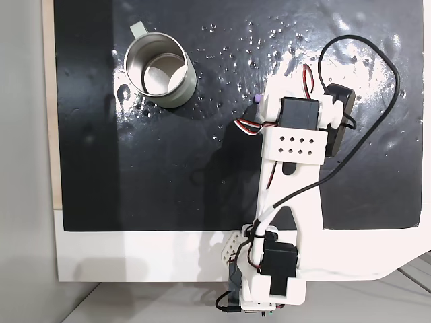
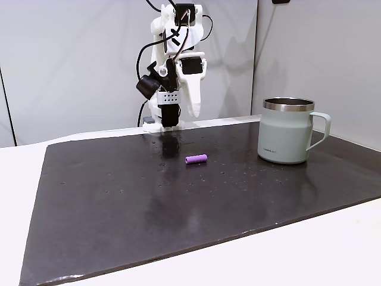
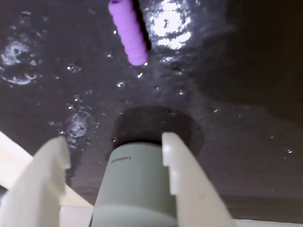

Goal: Grasp a pengrip and put it in the cup.

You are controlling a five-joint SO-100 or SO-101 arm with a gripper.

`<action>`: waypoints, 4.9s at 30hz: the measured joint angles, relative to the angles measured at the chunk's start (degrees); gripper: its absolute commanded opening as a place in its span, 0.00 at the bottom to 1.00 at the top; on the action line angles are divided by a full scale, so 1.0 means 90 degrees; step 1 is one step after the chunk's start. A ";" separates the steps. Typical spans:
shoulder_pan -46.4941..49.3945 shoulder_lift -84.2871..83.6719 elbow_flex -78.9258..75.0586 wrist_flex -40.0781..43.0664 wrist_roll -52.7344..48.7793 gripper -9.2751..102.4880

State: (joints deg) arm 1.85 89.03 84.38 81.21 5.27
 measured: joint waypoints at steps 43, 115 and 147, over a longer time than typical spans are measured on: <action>0.0146 -0.2627 -0.0342 -0.1338 -0.0557 0.09; -0.3076 -0.3838 -0.7979 0.1426 -0.0684 0.08; -0.3193 -0.3838 -0.8047 0.1455 -0.0840 0.38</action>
State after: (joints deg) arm -26.89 54.49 11.95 94.31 -2.29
